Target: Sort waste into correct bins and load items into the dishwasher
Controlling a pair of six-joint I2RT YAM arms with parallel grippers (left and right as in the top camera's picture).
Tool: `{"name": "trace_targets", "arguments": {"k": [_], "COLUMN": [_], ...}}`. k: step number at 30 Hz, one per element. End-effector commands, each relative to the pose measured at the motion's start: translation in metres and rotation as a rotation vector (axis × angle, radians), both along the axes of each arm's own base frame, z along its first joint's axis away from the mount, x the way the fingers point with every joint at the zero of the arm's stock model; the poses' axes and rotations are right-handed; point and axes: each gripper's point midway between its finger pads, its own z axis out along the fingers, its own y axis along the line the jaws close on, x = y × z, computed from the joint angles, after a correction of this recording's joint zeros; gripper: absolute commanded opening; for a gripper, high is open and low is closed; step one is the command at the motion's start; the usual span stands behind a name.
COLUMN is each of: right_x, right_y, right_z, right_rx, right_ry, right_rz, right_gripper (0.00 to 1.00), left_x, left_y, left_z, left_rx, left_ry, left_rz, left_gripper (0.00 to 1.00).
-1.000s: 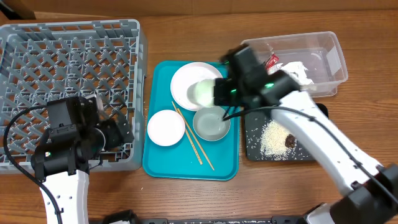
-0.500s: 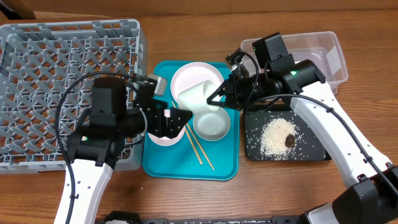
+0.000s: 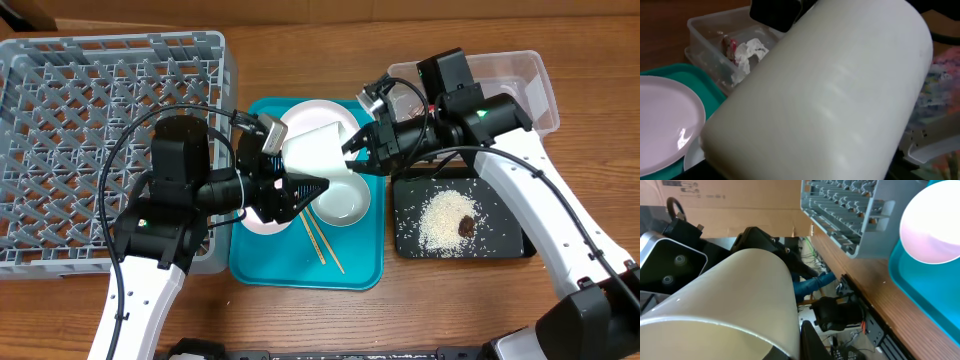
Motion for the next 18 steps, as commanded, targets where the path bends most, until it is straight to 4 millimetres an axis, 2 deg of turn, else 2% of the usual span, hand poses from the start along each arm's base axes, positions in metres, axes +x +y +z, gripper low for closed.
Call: {"name": "trace_targets", "arguments": {"k": [1,2,7,10,13,18], "right_x": [-0.019,-0.019,-0.020,-0.020,-0.020,-0.021], "right_y": [0.009,0.008,0.008,0.008,0.008,0.007], "right_z": [0.014,0.013,0.013,0.013,0.013,0.012], "right_rx": [0.062,0.059,0.057,0.057,0.056,0.048], "right_ry": [0.008,0.016,0.021,0.020,0.021,0.034], "right_rz": [0.074,0.073,0.073,0.073,0.073,0.071], "right_gripper": [0.04,0.04,0.04,0.04,0.04,0.04], "left_x": [0.005,0.006,0.017,0.018,0.019,0.027], "left_y": [-0.004,-0.003,0.003,0.003,0.003,0.015], "left_z": [0.017,0.018,0.014,0.016,0.018,0.021], "left_rx": [-0.028,-0.027,0.014,0.010,0.007,0.000], "left_ry": [-0.074,-0.082,-0.098,-0.109,-0.125,-0.134], "left_rz": [-0.022,-0.019,0.045,0.043,0.045,0.084], "left_gripper": [0.78,0.81,0.81,0.77,0.77,0.78]}}
